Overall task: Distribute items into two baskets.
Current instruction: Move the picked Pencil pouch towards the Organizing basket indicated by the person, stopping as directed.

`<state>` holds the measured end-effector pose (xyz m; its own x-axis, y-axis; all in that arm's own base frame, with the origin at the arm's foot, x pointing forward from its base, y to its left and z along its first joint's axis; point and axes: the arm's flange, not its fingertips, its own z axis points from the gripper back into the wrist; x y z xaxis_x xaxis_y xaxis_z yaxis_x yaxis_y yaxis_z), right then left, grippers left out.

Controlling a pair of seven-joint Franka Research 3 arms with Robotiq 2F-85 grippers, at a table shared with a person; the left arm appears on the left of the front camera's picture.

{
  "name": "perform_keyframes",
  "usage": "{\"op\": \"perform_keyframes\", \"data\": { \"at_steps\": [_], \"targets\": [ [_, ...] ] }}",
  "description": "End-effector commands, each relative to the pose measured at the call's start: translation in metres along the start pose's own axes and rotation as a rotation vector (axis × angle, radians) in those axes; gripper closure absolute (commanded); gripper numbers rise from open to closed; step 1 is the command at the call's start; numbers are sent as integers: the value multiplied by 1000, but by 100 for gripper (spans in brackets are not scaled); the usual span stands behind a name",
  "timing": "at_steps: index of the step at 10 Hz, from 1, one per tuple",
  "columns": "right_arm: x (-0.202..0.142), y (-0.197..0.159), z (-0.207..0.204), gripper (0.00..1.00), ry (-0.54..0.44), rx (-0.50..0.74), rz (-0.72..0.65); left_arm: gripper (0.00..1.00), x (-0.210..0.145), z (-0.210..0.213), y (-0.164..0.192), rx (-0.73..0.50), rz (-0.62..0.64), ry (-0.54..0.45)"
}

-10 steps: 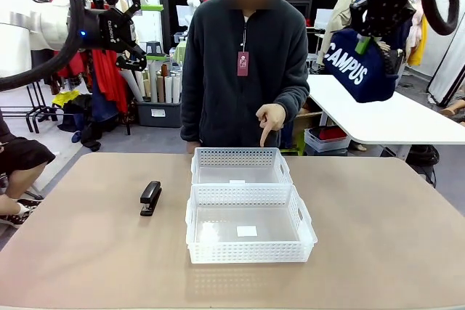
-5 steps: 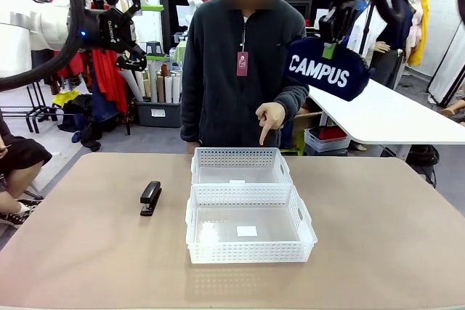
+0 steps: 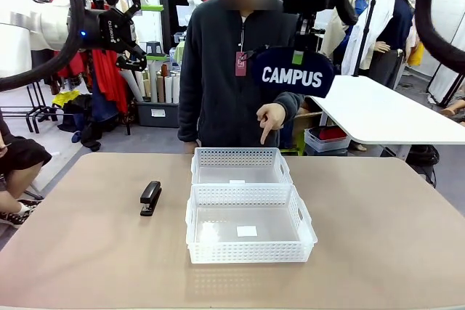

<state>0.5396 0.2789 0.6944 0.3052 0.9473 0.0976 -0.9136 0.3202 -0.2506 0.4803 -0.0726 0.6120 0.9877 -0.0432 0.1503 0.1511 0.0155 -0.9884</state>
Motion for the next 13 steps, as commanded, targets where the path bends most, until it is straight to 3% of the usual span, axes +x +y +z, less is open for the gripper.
{"op": "perform_keyframes", "data": {
  "at_steps": [1,4,13],
  "targets": [
    [16,-1,-8,100,-9,-30,99,0,0,1,-1,-1,-5,-1],
    [33,7,-41,100,1,-30,176,0,0,1,-1,-1,-5,-1],
    [59,37,-99,100,38,29,211,0,0,1,-1,-1,-5,-1]
  ]
}}
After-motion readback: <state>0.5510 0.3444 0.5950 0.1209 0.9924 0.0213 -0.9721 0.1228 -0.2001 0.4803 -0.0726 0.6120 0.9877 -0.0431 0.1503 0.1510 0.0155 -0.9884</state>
